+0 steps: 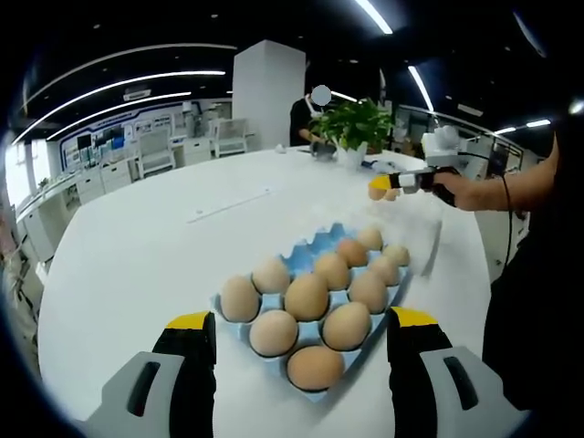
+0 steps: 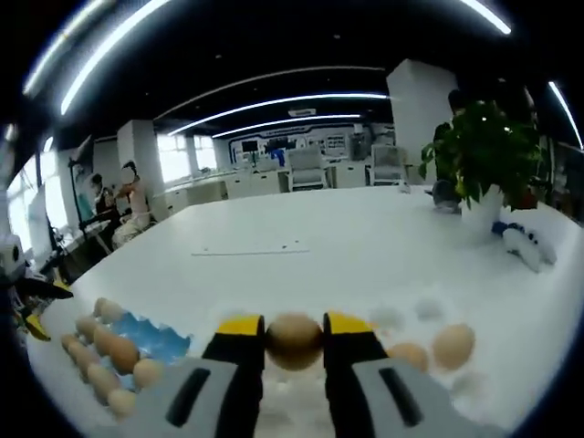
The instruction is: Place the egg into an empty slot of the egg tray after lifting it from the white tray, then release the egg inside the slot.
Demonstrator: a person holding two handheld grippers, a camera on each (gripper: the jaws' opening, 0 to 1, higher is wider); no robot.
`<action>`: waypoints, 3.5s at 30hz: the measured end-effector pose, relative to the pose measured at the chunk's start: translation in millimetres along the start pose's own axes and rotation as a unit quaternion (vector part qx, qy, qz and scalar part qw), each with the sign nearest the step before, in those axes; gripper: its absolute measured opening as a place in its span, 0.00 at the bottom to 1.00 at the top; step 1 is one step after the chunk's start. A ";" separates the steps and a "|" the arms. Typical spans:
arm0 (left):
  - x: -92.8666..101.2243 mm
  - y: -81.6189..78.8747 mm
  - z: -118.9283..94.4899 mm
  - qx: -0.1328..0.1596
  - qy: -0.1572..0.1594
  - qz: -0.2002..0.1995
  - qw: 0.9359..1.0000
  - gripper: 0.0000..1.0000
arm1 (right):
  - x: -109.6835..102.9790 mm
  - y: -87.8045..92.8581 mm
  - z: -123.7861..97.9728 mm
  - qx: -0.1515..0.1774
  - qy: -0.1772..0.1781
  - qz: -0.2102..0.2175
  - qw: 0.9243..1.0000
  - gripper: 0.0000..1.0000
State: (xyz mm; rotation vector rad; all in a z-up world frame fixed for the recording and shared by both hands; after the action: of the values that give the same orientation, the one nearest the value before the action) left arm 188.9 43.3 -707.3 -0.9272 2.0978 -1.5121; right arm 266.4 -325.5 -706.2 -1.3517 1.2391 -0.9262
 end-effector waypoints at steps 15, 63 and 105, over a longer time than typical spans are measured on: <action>0.8 -0.5 -0.7 0.001 -0.002 0.000 1.000 0.77 | -43.2 0.7 10.0 0.002 -0.058 0.022 0.998 0.24; -1.7 -1.9 -3.0 0.001 -0.006 -0.003 1.000 0.77 | -190.8 31.2 53.9 -0.061 -0.270 -0.018 0.961 0.24; -5.3 0.1 -3.9 0.005 -0.011 -0.010 1.000 0.77 | -194.0 40.2 51.5 -0.067 -0.281 -0.002 0.957 0.24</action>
State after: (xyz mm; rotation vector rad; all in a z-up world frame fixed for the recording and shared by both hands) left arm 190.1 49.7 -706.4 -0.9595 2.0688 -1.5147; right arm 276.1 -123.1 -735.0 -1.5826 0.8652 -0.4116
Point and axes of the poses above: the point that each gripper's makers call its tool centre point, and the gripper's own axes: z roughly forward along the fingers, x roughly to its right, y roughly out of its underside, the point moved 7 cm from there along -z, roughly backward along the fingers, and after that the axes turned 10 degrees about x, right-handed, at the moved point
